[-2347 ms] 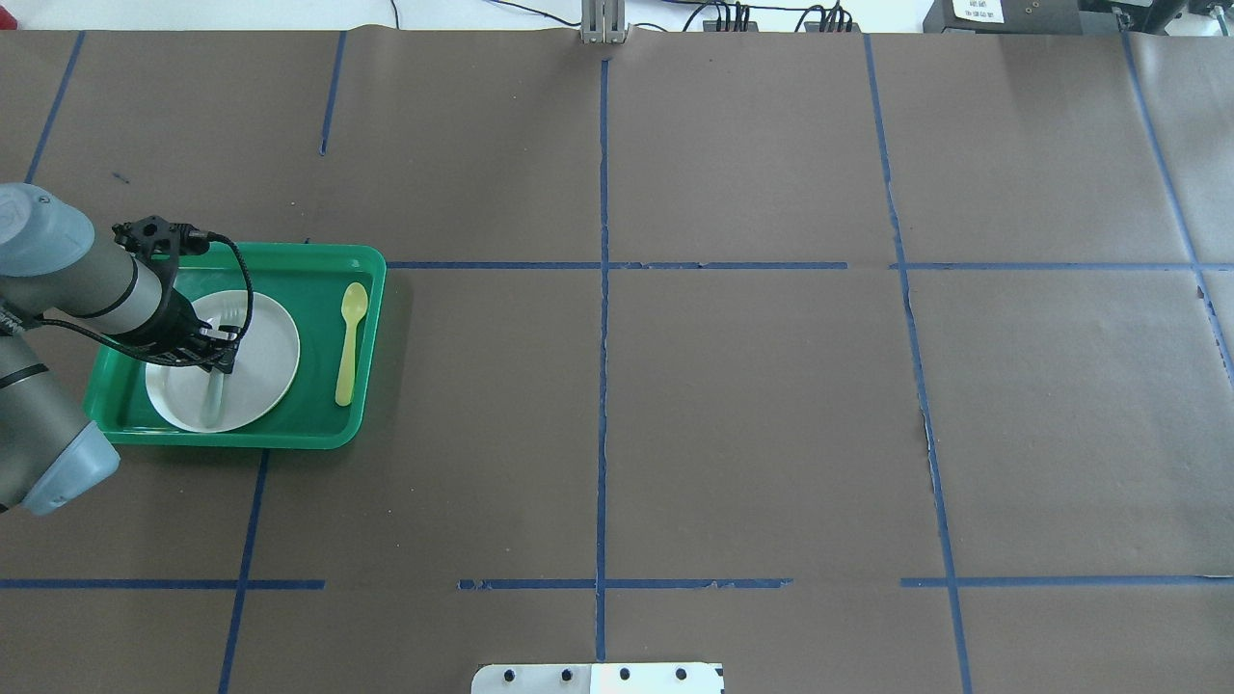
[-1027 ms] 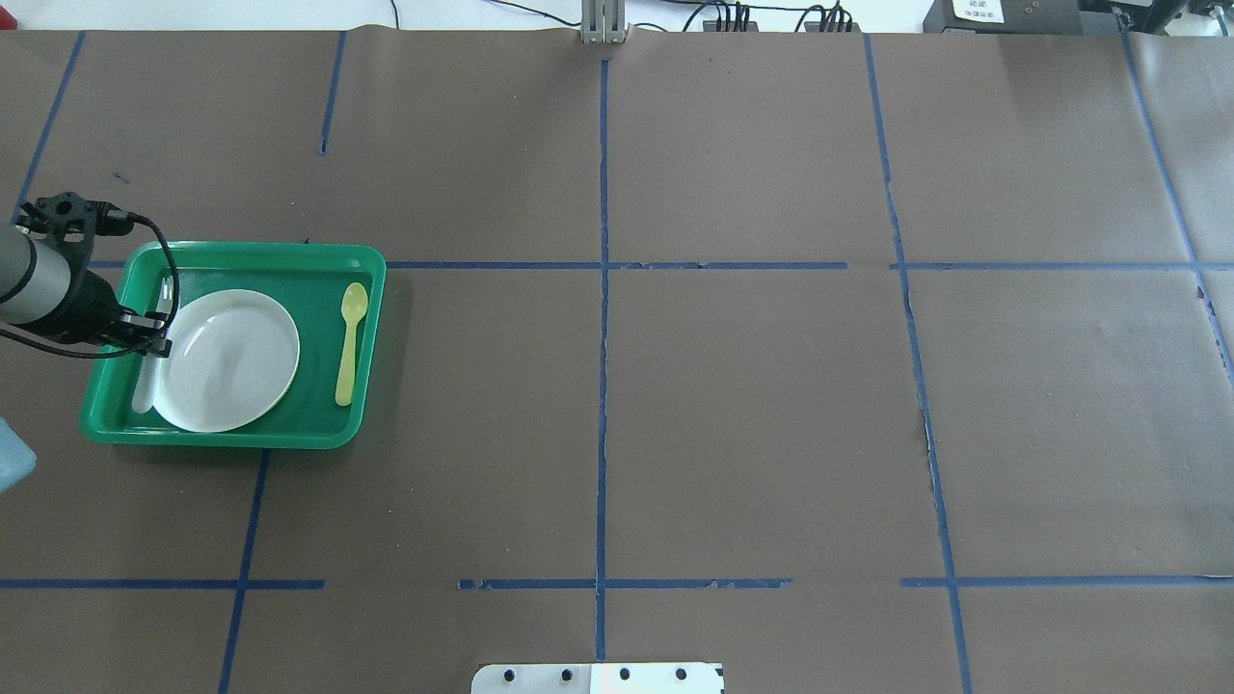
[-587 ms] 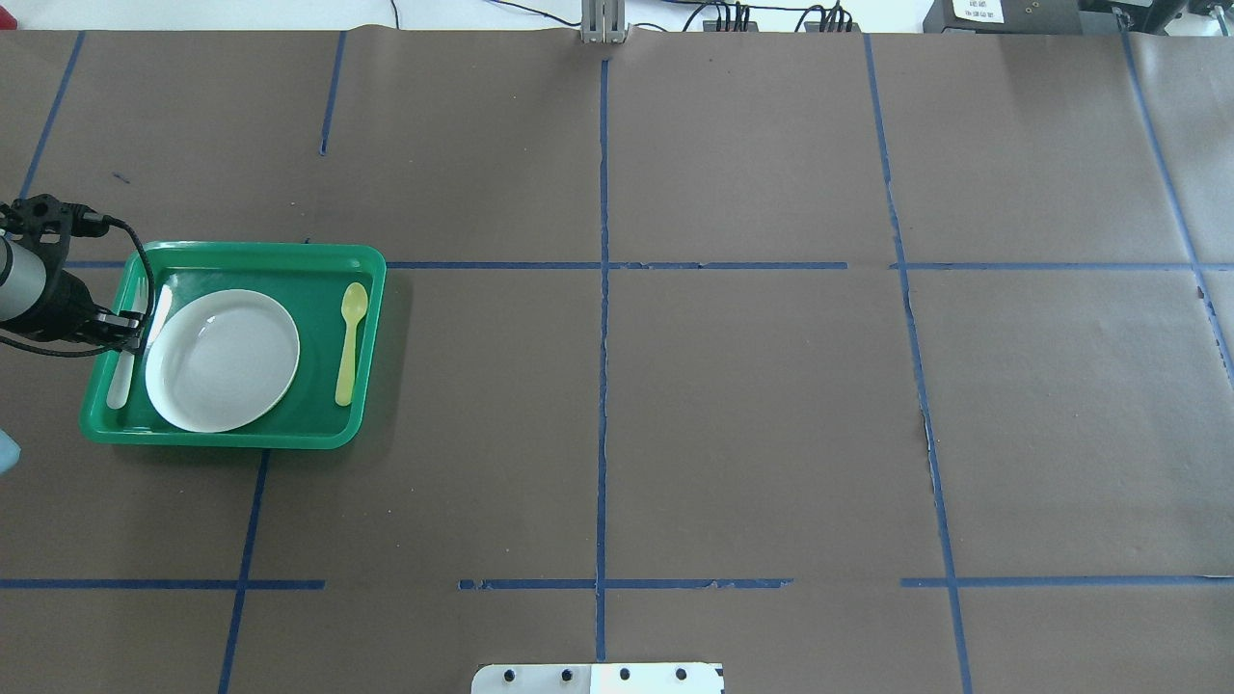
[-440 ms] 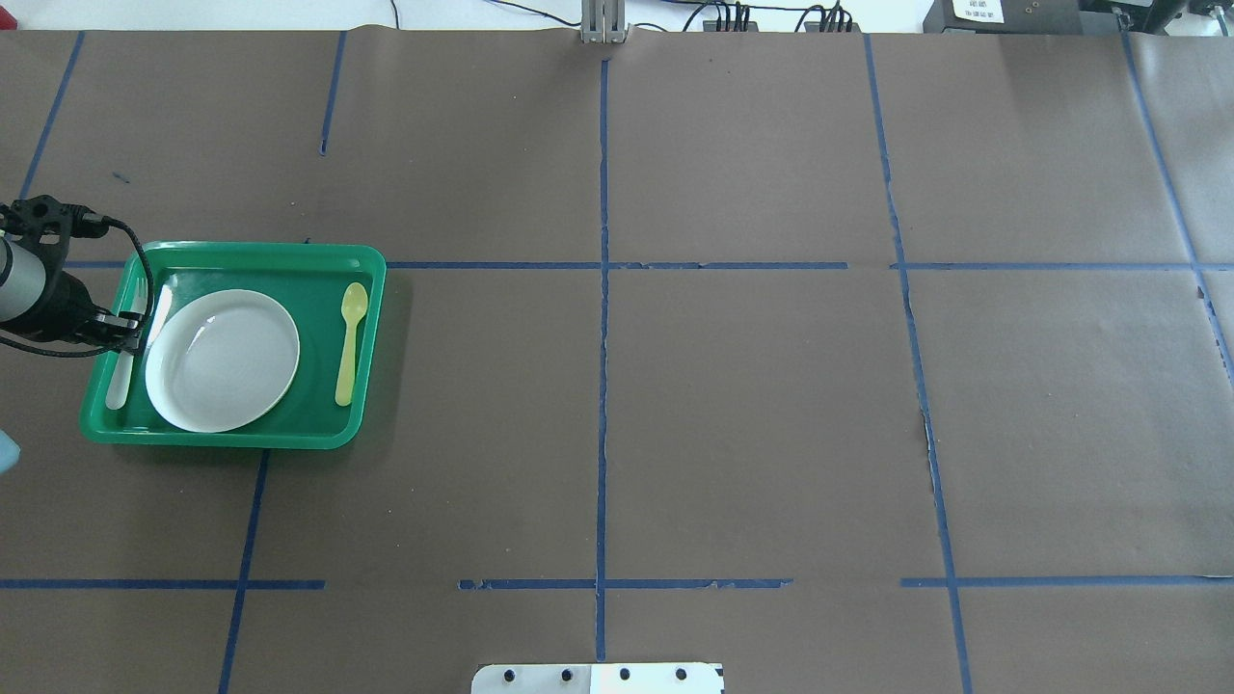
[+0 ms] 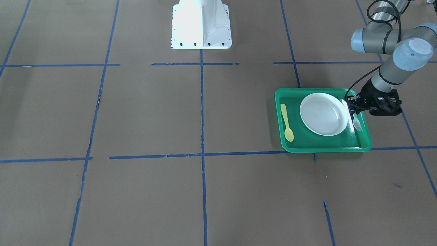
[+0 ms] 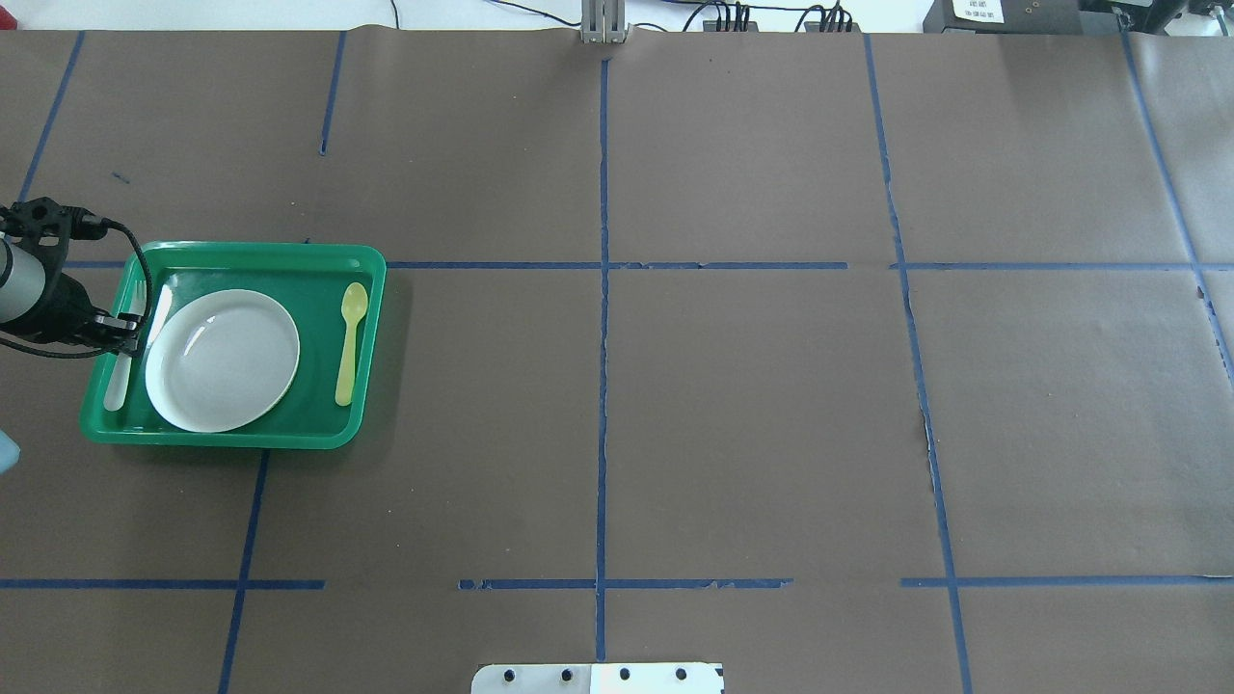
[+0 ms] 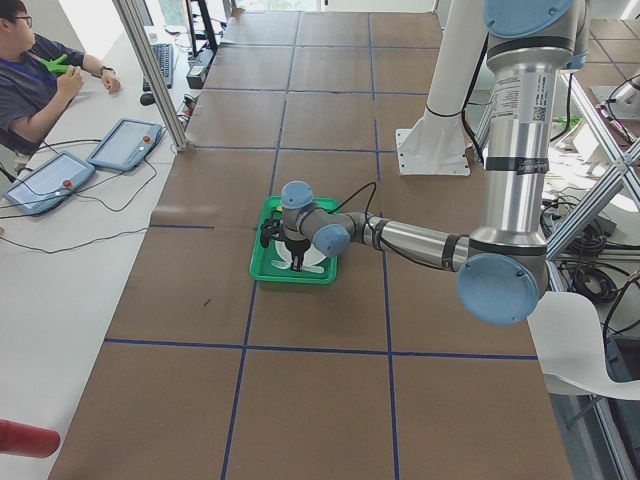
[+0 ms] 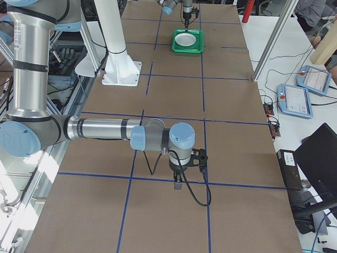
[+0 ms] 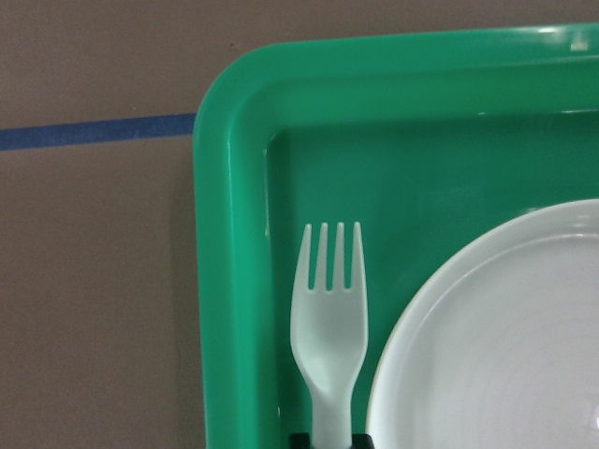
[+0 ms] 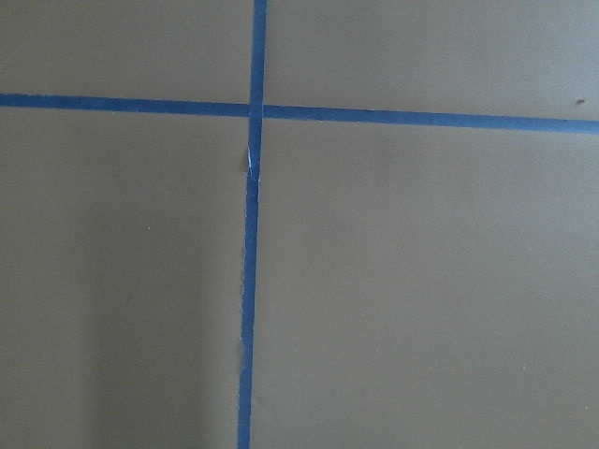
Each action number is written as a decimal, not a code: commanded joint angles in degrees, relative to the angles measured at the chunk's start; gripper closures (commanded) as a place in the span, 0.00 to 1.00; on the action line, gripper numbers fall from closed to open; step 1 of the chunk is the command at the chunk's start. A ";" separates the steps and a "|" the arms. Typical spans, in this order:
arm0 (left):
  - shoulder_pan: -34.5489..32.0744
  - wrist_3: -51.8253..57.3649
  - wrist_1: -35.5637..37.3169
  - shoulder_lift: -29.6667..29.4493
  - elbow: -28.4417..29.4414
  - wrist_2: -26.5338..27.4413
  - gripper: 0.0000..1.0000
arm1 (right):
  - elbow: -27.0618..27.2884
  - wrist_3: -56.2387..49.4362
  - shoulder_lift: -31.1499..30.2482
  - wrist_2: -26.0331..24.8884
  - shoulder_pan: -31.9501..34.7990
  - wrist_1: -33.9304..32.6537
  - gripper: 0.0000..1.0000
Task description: Place fork
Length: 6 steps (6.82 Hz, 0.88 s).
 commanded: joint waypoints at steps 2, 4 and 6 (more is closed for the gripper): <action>-0.09 0.00 -0.09 -0.26 -0.73 -0.46 0.00 | 0.00 0.03 0.00 0.00 0.00 0.00 0.00; -5.43 0.53 1.66 -0.26 -6.33 -0.72 0.00 | 0.00 -0.05 0.00 0.00 0.00 0.00 0.00; -13.49 16.16 5.25 -1.23 -6.89 -4.03 0.00 | 0.00 -0.05 0.00 0.00 0.00 0.00 0.00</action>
